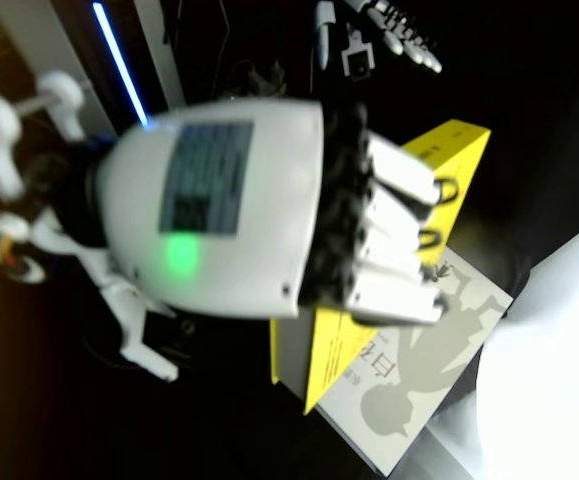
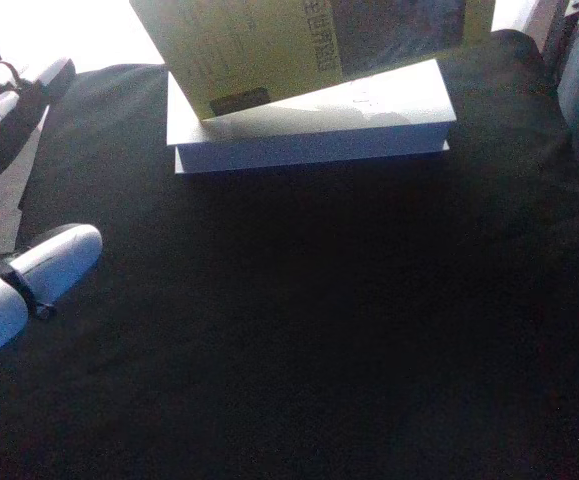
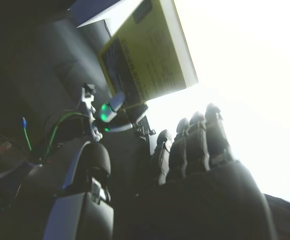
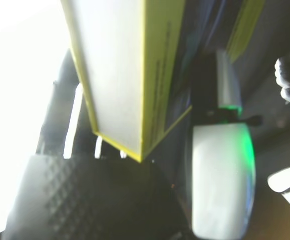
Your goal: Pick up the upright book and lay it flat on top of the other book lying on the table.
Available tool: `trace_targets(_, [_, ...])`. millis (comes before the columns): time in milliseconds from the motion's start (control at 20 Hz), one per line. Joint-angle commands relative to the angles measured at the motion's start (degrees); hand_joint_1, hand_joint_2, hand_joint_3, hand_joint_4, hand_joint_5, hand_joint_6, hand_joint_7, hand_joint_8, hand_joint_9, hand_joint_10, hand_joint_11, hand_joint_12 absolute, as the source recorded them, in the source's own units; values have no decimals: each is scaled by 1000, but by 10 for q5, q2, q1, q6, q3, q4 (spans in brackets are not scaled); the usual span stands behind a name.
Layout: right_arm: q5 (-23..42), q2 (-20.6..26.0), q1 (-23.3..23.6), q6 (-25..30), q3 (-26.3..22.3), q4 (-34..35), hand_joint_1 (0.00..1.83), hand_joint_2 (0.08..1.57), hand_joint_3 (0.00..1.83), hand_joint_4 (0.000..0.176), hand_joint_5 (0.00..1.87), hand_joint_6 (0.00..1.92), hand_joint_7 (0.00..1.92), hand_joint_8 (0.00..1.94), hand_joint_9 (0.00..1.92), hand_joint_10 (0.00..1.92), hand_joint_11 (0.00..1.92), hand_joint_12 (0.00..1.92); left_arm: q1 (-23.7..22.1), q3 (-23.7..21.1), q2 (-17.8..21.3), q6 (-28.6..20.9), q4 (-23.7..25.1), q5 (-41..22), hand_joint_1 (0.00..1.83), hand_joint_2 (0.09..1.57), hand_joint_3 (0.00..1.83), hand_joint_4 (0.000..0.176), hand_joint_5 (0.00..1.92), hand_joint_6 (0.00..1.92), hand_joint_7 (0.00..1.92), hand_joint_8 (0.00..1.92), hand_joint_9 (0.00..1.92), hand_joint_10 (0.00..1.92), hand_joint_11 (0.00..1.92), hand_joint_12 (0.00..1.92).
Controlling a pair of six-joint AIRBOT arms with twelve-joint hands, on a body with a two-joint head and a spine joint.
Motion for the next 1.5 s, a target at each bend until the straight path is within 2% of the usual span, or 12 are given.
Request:
trace_targets(0, [44, -3, 1, 1, 6, 24, 1379, 1133, 0, 0, 732, 1082, 1072, 844, 947, 1367, 667, 1778, -2, -1, 3, -2, 9, -74, 389, 1321, 1, 68, 0, 0, 0, 0, 0, 0, 0, 0])
trace_targets(200, [15, -10, -25, 1, 21, 44, 1372, 1148, 3, 0, 713, 1147, 1022, 900, 915, 1381, 753, 1703, 0, -1, 4, -2, 9, -75, 508, 1317, 0, 87, 0, 0, 0, 0, 0, 0, 0, 0])
trace_targets(350, [14, -20, -64, 1, 27, 66, 1233, 1205, 3, 0, 713, 1125, 931, 1359, 1071, 1512, 904, 1790, 1, -2, 5, -2, 9, -75, 555, 1310, 0, 87, 0, 0, 0, 0, 0, 0, 0, 0])
trace_targets(450, [15, -16, -84, 1, 17, 67, 1106, 1232, 1, 0, 757, 1313, 1139, 1511, 1131, 1715, 908, 1911, 2, -3, 6, -2, 8, -75, 575, 1312, 0, 80, 0, 0, 0, 0, 0, 0, 0, 0])
trace_targets(500, [15, -15, -94, 1, 12, 67, 1171, 1255, 9, 0, 693, 1393, 818, 1492, 1082, 1762, 880, 1919, 2, -3, 6, -2, 7, -76, 566, 1310, 0, 73, 0, 0, 0, 0, 0, 0, 0, 0])
trace_targets(700, [7, -30, -129, 1, 13, 70, 1200, 1256, 1, 0, 703, 1168, 753, 1599, 796, 1835, 714, 1921, 4, -4, 6, -2, 2, -76, 497, 1317, 1, 55, 0, 0, 0, 0, 0, 0, 0, 0])
trace_targets(750, [2, -35, -134, 1, 15, 70, 1161, 1265, 2, 0, 651, 1307, 757, 1523, 671, 1701, 563, 1921, 4, -4, 7, -2, 2, -76, 508, 1309, 0, 55, 0, 0, 0, 0, 0, 0, 0, 0])
trace_targets(850, [-3, -40, -137, 1, 18, 70, 1190, 1107, 0, 0, 567, 724, 703, 649, 662, 1342, 461, 1808, 4, -4, 7, -2, 2, -76, 481, 1305, 0, 70, 0, 0, 0, 0, 0, 0, 0, 0])
trace_targets(1000, [-4, -40, -138, 1, 20, 70, 986, 1144, 4, 0, 439, 308, 697, 85, 580, 652, 250, 1559, 4, -4, 7, -2, 1, -76, 472, 1305, 0, 61, 0, 0, 0, 0, 0, 0, 0, 0])
trace_targets(1150, [-4, -44, -138, 2, 24, 70, 319, 1373, 20, 0, 80, 30, 136, 0, 119, 324, 0, 1193, 4, -4, 7, -2, 0, -76, 488, 1304, 0, 51, 0, 0, 0, 0, 0, 0, 0, 0])
trace_targets(1400, [5, -48, -137, 16, 26, 70, 134, 1353, 0, 0, 5, 0, 0, 0, 3, 18, 0, 354, 4, -3, 6, -2, 0, -76, 456, 1308, 1, 74, 0, 0, 0, 0, 0, 0, 0, 0])
trace_targets(1450, [16, -48, -137, 27, 26, 70, 133, 1299, 0, 9, 0, 0, 0, 0, 0, 3, 0, 92, 4, -3, 6, -2, 0, -76, 474, 1308, 1, 55, 0, 0, 0, 0, 0, 0, 0, 0])
